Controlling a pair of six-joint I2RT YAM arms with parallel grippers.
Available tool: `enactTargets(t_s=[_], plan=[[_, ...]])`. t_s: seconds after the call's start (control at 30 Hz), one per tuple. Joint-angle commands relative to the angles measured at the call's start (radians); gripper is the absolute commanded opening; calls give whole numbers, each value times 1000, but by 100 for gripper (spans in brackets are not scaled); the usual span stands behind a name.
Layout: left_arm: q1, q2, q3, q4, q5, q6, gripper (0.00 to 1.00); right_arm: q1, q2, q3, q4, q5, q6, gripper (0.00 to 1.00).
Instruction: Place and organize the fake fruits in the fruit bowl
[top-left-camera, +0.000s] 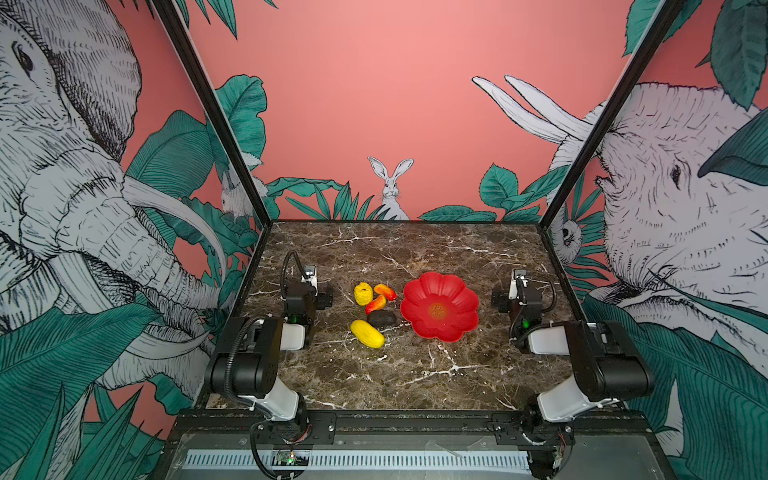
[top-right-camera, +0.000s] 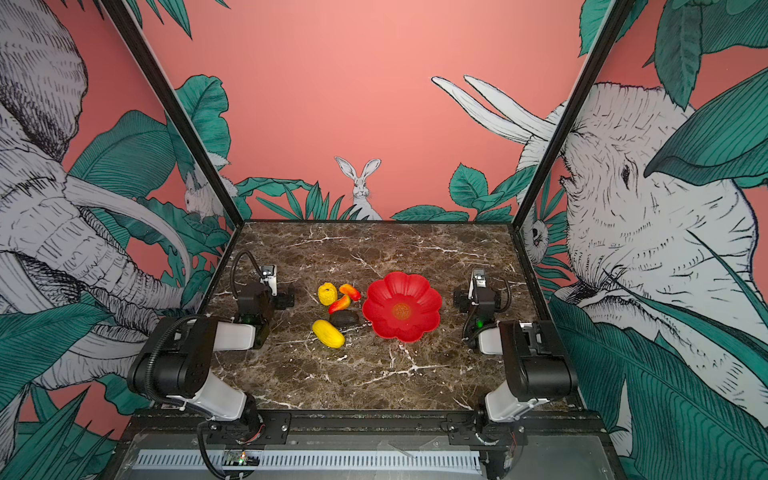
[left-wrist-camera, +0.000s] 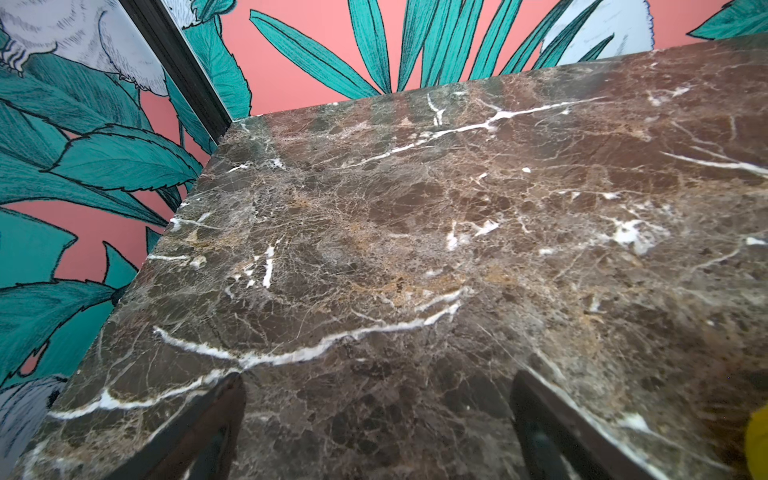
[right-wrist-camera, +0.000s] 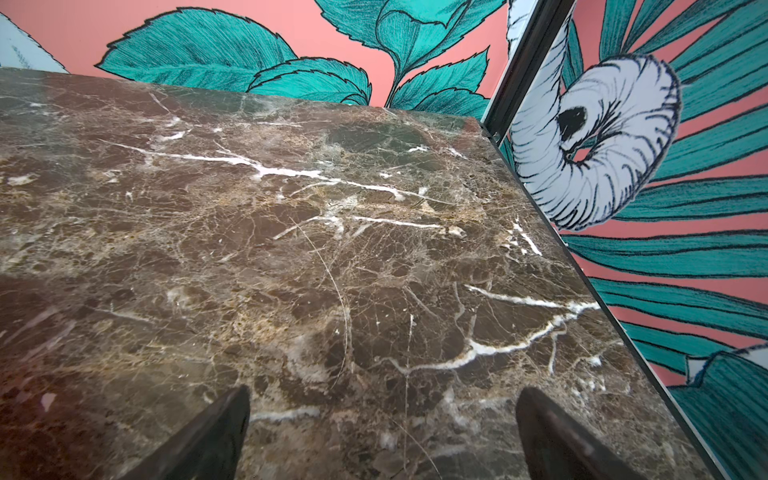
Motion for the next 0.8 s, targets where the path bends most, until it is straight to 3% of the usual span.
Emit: enactTargets(t_s=[0.0,0.43,0.5,0.63,0.77], plan=[[5,-15,0,24,11,5,100,-2,-13,9,21,-3,13,99],[3,-26,4,36,3,13,100,-1,-41,4,10,25,22,99],[3,-98,51,-136,0,10,100,0,-117,22,-93,35,23,99],[3,-220,265,-618,-54,-57,100,33,-332,222,-627,22,43,99],[-15,-307,422,-916,1,-108,100,236,-403,351,-827,103,-43,99]])
